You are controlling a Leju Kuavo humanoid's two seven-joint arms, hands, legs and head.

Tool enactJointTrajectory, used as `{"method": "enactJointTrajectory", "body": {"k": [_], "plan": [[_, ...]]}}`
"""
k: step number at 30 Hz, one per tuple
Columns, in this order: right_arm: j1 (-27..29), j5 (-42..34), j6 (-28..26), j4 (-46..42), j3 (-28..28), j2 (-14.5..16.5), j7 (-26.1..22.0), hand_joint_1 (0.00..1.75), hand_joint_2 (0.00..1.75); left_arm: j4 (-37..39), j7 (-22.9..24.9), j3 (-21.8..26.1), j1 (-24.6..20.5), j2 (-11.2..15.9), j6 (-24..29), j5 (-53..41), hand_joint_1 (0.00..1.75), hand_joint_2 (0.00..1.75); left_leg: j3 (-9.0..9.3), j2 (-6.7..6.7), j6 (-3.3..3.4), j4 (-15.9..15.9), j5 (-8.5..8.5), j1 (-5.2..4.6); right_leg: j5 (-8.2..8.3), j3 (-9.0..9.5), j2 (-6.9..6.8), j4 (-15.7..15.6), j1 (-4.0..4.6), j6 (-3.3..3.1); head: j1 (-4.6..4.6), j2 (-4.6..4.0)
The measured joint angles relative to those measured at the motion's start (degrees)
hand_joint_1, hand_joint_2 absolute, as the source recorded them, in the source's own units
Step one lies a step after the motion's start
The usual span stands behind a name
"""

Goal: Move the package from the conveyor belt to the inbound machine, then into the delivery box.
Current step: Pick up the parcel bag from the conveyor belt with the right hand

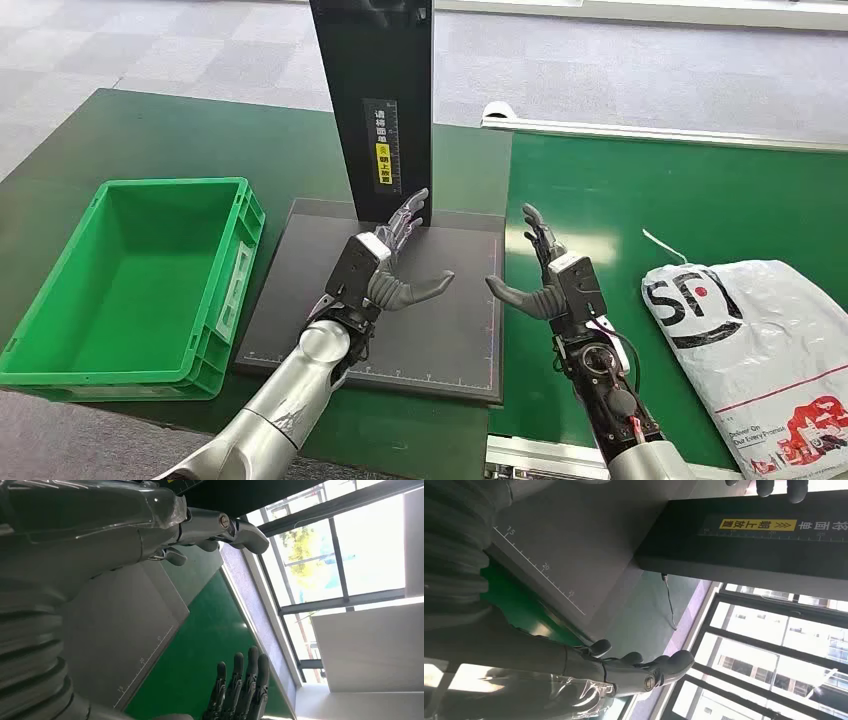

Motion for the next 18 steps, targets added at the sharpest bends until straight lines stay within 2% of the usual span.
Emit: {"method": "enactJointTrajectory", "body": {"k": [18], "plan": [[0.1, 1.4, -0.3, -0.5, 0.0, 0.0, 0.1, 0.0, 1.75, 0.0, 0.3, 0.0, 0.5, 0.0, 0.0, -0.3, 0.0, 1.75, 0.0, 0.0, 0.0, 0.0, 0.0, 0.0, 0.0, 0.0, 0.0, 0.0, 0.0, 0.0, 0.0, 0.0]]}}
